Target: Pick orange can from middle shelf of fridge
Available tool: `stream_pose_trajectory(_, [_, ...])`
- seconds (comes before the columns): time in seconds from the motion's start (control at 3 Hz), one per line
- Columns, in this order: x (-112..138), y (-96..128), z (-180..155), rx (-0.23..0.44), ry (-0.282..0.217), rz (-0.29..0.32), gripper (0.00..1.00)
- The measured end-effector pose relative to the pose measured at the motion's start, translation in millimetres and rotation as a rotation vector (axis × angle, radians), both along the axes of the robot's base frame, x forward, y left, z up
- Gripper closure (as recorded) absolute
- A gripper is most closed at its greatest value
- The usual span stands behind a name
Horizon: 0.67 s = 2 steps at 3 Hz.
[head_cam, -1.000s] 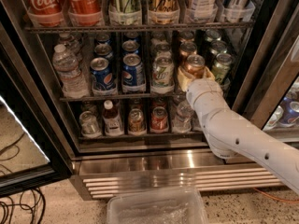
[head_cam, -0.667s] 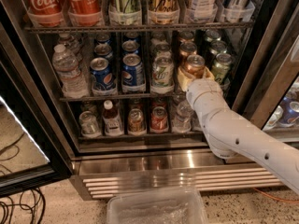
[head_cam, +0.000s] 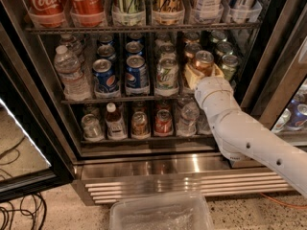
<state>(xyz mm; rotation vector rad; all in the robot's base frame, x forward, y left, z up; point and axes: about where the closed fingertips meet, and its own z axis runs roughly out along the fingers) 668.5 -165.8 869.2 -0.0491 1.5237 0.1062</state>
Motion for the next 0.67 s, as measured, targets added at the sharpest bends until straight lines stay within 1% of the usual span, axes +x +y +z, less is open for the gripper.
stream_pose_trajectory(0.33, [-1.8, -1.5, 26.8, 0.025, -0.053, 0.024, 1.00])
stream_pose_trajectory(0.67, [-5.9, 3.0, 26.1, 0.069, -0.030, 0.107, 1.00])
